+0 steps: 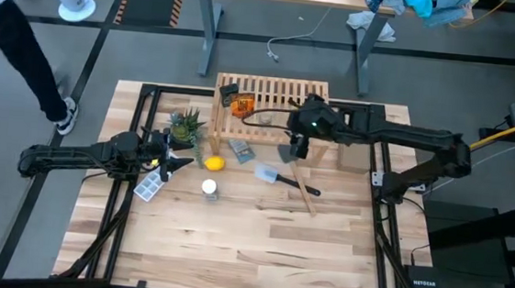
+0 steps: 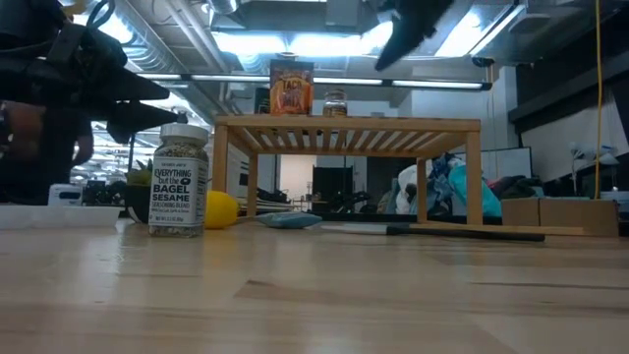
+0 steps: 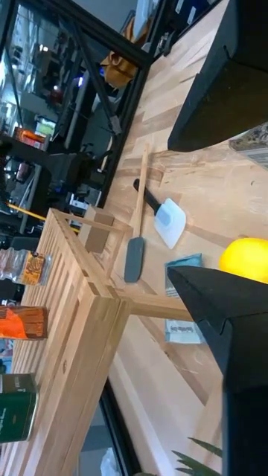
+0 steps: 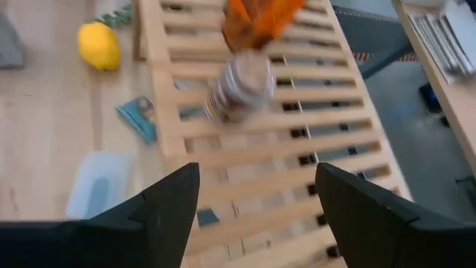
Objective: Shelf spices
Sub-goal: Remove the brown seasoning bottle from the shelf
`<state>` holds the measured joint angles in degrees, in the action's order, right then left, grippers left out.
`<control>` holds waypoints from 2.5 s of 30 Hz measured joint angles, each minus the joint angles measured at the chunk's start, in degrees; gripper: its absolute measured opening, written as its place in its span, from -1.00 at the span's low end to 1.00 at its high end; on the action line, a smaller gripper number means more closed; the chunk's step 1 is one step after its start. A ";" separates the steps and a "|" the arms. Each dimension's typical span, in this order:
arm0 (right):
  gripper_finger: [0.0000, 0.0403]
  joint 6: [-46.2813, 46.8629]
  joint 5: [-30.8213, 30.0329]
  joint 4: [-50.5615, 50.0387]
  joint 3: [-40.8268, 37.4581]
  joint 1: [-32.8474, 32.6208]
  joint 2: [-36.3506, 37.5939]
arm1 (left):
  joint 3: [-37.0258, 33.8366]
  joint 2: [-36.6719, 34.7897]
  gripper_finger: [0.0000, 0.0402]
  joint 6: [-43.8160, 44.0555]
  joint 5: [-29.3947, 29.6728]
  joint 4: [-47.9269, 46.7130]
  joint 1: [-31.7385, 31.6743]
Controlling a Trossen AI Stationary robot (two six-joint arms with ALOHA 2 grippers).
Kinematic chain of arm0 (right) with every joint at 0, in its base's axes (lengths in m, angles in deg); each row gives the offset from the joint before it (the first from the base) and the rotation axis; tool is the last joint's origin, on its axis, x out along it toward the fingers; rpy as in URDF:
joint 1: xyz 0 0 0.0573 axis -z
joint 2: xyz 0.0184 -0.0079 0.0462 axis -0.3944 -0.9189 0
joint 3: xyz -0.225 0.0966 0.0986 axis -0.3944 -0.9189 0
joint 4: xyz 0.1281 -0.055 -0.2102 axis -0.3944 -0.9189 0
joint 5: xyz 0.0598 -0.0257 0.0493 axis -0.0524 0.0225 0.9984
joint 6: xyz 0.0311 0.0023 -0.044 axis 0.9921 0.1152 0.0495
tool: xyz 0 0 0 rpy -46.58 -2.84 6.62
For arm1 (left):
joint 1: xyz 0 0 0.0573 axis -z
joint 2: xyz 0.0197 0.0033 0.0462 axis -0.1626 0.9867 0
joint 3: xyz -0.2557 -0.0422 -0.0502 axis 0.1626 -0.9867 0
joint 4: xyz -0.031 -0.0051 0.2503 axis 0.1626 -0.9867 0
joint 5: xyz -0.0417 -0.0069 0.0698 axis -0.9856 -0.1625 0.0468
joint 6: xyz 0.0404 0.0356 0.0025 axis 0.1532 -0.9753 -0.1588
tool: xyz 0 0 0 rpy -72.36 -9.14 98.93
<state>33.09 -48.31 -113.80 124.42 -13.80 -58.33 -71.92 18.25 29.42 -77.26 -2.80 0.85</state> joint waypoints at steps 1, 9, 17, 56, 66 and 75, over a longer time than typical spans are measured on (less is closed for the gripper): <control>0.37 0.39 0.00 2.09 -2.89 0.51 1.44 | 0.00 0.00 0.29 0.00 0.00 0.00 0.00; 0.37 -3.50 5.44 39.26 -29.32 3.58 12.49 | 0.02 -0.01 0.29 0.03 0.00 0.00 0.00; 0.37 -3.18 14.51 67.25 -43.76 7.56 13.48 | 0.00 -0.02 0.29 0.53 0.00 0.02 0.00; 0.37 2.39 15.02 78.01 -37.79 7.52 -3.66 | 0.02 -0.02 0.29 0.10 0.02 2.57 0.02; 0.37 2.39 15.06 77.97 -33.09 7.59 -9.26 | 0.00 -0.02 0.29 0.09 0.02 2.53 0.01; 0.37 1.02 15.06 77.90 -29.35 7.59 -13.67 | 0.00 -0.02 0.29 0.07 0.02 2.51 0.02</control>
<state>34.10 -33.26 -35.90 95.07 -6.21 -72.00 -71.92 18.24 29.49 -77.23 -0.29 0.87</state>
